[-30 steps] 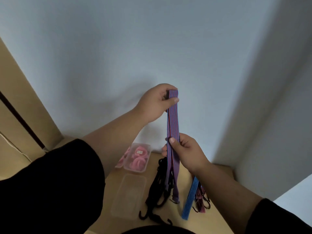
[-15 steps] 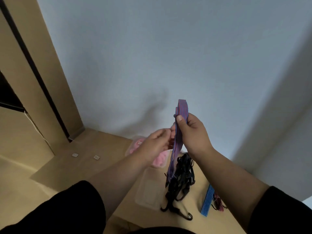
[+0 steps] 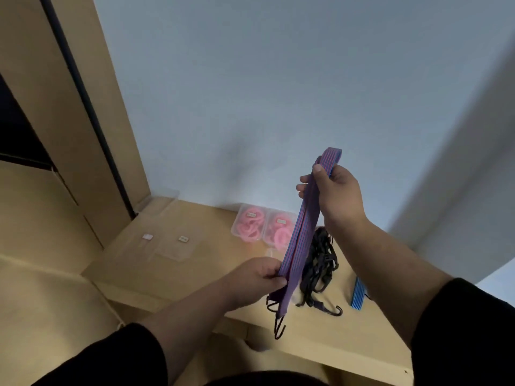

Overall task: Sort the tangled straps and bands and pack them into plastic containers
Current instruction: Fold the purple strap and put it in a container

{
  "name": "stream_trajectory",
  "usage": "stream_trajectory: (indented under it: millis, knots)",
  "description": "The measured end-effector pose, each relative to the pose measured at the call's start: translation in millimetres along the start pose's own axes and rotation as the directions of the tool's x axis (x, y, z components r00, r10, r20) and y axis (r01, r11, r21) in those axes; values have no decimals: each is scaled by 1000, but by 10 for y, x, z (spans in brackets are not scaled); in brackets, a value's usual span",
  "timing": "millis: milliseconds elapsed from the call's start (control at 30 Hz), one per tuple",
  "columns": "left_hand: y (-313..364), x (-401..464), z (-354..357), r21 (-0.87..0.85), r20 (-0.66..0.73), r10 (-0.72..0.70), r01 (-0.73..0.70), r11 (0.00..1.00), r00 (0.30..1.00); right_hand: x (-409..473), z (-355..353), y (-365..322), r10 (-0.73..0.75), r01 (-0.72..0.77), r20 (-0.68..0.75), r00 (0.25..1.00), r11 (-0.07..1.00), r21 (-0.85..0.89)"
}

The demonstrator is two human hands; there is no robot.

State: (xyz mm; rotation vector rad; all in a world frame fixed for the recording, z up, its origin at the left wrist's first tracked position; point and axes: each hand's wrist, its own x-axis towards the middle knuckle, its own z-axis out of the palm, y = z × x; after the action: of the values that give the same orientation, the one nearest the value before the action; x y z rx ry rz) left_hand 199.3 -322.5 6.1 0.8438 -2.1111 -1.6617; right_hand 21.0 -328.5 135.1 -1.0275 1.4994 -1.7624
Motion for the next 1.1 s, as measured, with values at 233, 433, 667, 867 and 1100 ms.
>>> stream_trajectory:
  millis: [233, 433, 667, 867, 1100]
  knots:
    - [6, -371, -17, -85, -40, -39, 36, 996, 998, -358, 23, 165, 86, -86, -28, 996, 996, -25]
    - [559, -233, 14, -244, -180, 108, -150, 958, 978, -575, -104, 268, 120, -100, 147, 982, 986, -135]
    - [1517, 15, -31, -293, -242, 301, -366, 883, 922, -470, -374, 73, 112, -78, 201, 973, 982, -170]
    - [1950, 368, -40, -271, -322, 279, -370, 889, 905, -257, -649, 58, 44, -54, -32, 999, 882, -468]
    - [2049, 525, -7, -323, -242, 184, -258, 911, 953, -170, -824, -160, -278, 357, 295, 914, 896, -264]
